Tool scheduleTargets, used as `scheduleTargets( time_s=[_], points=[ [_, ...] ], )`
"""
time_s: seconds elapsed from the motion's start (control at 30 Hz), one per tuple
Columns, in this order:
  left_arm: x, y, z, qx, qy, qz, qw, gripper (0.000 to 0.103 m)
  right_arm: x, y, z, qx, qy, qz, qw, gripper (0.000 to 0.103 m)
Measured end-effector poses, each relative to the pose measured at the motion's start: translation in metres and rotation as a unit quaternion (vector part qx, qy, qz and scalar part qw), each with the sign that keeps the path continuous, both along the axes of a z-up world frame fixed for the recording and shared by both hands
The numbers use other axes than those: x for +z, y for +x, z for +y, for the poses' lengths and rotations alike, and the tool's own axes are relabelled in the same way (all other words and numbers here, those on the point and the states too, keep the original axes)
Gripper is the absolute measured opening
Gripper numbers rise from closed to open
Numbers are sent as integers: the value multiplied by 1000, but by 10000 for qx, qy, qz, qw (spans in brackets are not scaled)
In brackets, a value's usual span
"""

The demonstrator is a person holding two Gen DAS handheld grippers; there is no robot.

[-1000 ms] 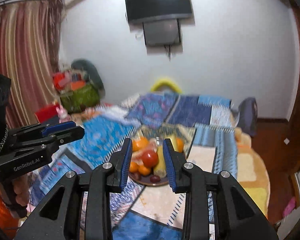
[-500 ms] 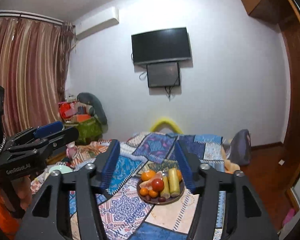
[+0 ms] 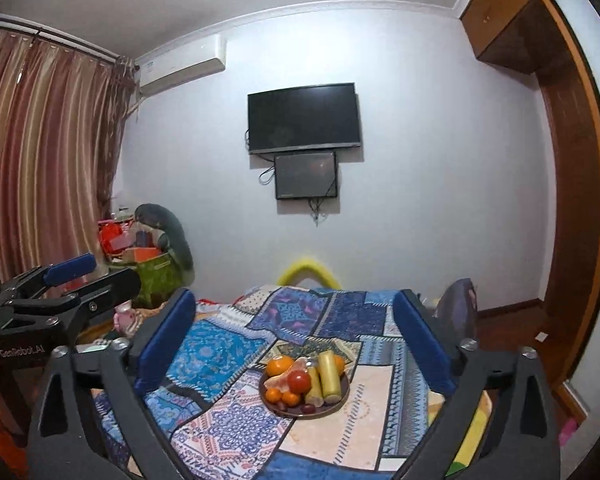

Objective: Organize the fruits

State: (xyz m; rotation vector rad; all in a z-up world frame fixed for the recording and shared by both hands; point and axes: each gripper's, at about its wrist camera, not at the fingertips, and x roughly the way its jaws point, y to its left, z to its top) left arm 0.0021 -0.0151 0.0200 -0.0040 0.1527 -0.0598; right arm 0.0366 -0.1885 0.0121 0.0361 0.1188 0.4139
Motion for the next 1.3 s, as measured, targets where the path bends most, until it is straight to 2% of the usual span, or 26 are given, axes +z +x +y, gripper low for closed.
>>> scheduleTargets(
  time_s=[1.3],
  points=[
    [0, 1, -1, -102, -9, -2, 9999, 103, -2, -5, -8, -124, 68, 26, 9999, 103]
  ],
)
